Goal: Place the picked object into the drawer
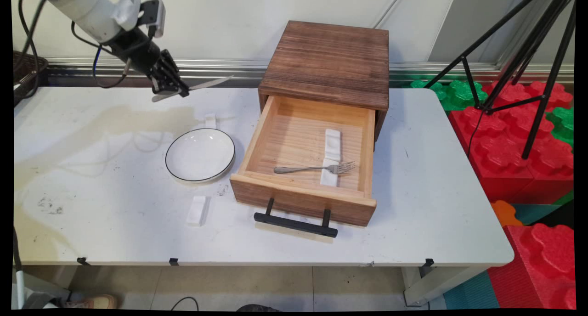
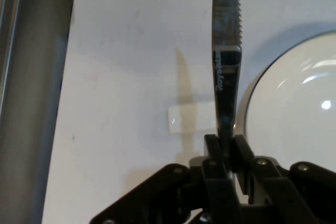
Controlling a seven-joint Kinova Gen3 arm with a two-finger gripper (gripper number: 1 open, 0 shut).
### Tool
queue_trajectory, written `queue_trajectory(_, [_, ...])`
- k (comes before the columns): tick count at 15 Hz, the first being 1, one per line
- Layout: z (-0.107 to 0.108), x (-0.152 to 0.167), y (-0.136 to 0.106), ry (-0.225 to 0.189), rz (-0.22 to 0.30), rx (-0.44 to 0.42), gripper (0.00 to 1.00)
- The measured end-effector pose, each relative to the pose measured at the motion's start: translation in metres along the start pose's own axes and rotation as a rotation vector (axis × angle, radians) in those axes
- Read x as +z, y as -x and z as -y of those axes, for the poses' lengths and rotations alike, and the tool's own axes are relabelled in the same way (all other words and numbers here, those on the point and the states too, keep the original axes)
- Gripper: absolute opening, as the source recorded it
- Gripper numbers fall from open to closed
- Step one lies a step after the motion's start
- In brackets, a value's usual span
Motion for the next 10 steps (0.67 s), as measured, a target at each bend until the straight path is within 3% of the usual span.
queue_trajectory(6, [-0.026, -0.035, -0.048, 0.004, -0.075, 0.047, 0.0])
queue_trajectory(10, [-0.05, -0.039, -0.086, 0.01, -0.121, 0.067, 0.0])
